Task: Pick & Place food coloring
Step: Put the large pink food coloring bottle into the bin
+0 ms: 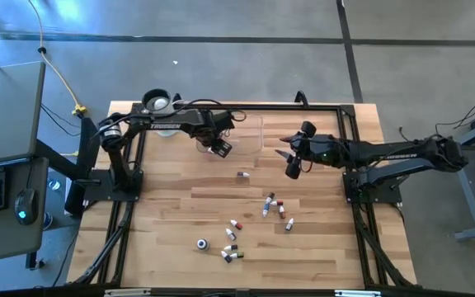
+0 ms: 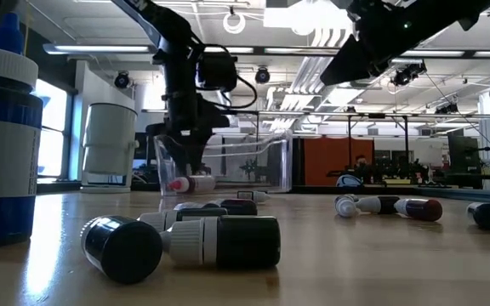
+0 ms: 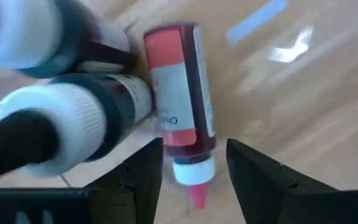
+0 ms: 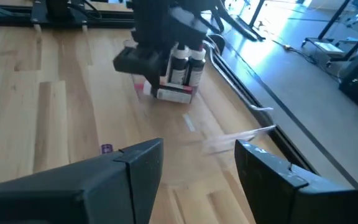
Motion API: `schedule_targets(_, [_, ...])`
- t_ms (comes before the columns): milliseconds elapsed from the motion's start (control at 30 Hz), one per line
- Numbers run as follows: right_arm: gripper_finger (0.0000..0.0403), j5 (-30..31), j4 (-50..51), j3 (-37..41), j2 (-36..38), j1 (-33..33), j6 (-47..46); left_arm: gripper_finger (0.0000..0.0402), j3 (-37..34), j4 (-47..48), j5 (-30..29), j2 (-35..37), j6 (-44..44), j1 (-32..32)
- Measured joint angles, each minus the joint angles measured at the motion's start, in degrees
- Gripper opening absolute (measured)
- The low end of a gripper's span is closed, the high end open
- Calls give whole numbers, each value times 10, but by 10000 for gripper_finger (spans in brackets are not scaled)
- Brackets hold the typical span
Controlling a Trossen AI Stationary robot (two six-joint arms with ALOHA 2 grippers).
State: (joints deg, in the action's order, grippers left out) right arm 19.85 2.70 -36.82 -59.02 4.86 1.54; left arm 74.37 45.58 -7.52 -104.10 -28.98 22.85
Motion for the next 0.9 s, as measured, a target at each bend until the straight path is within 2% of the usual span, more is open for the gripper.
schedule_targets(167, [193,-15,0,0,0,0,0,172,-1,-8,2,-27,2,0])
schedule_targets(667, [193,-14,0,0,0,0,19,172,-1,3,21,-28,52,0])
schedule_targets(900, [193,-14,0,0,0,0,19,172,-2,-27,30,-29,167,1])
